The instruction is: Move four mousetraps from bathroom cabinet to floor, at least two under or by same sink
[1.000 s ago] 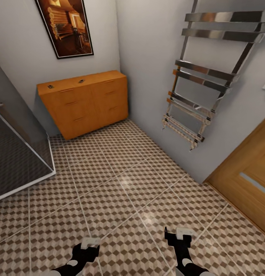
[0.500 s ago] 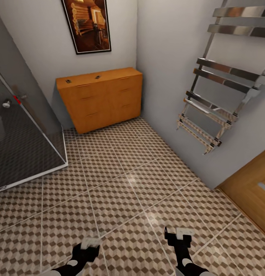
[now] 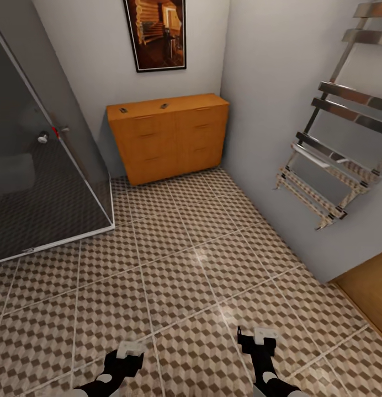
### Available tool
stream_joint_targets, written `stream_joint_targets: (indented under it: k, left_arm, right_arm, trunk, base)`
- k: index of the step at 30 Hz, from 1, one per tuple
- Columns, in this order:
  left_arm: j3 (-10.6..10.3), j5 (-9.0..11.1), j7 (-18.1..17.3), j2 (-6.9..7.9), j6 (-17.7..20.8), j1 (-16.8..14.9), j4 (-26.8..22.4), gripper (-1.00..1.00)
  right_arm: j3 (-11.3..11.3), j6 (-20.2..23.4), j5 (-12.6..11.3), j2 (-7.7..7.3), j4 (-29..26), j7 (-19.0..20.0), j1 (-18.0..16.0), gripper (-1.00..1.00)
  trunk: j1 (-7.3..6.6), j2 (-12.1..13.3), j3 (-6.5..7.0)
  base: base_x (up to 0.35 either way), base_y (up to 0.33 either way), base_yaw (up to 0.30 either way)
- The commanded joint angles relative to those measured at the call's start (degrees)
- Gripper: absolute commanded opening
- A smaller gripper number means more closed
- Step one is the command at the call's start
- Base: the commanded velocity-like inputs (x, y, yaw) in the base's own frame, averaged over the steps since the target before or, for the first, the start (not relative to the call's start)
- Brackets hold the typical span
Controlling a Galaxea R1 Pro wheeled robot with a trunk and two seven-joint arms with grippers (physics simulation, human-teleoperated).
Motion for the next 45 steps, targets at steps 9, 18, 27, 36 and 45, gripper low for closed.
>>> stream_joint_targets:
  k: [9, 18, 27, 36, 45]
  left_arm:
    - [-0.49, 0.49, 0.08, -0.07, -0.42, -0.11, 0.29, 1.00]
    - [-0.49, 0.49, 0.08, -0.04, -0.42, -0.11, 0.30, 1.00]
    - [-0.49, 0.49, 0.07, -0.02, -0.42, -0.11, 0.26, 1.00]
    - [-0.49, 0.49, 0.05, -0.03, -0.42, -0.11, 0.31, 1.00]
    - [-0.49, 0.49, 0.05, -0.02, -0.42, -0.11, 0.31, 1.00]
  right_arm:
    - [0.52, -0.23, -0.41, 0.01, 0.05, -0.23, -0.03, 1.00]
    - [0.51, -0.24, -0.41, 0.01, 0.05, -0.23, -0.03, 1.00]
    - [0.51, -0.24, -0.41, 0.01, 0.05, -0.23, -0.03, 1.00]
    - [0.51, -0.24, -0.41, 0.01, 0.05, -0.23, -0.03, 1.00]
    - [0.51, -0.24, -0.41, 0.01, 0.05, -0.15, -0.03, 1.00]
  trunk:
    - [0.03, -0.10, -0.07]
    - [0.03, -0.10, 0.46]
    - [0.03, -0.10, 1.05]
    - [0.03, -0.10, 1.63]
    - [0.03, -0.10, 1.95]
  base:
    - [0.000, 0.000, 0.261]
    - [0.000, 0.000, 0.232]
    - [0.000, 0.000, 0.225]
    - [0.000, 0.000, 0.225]
    - [0.000, 0.000, 0.126]
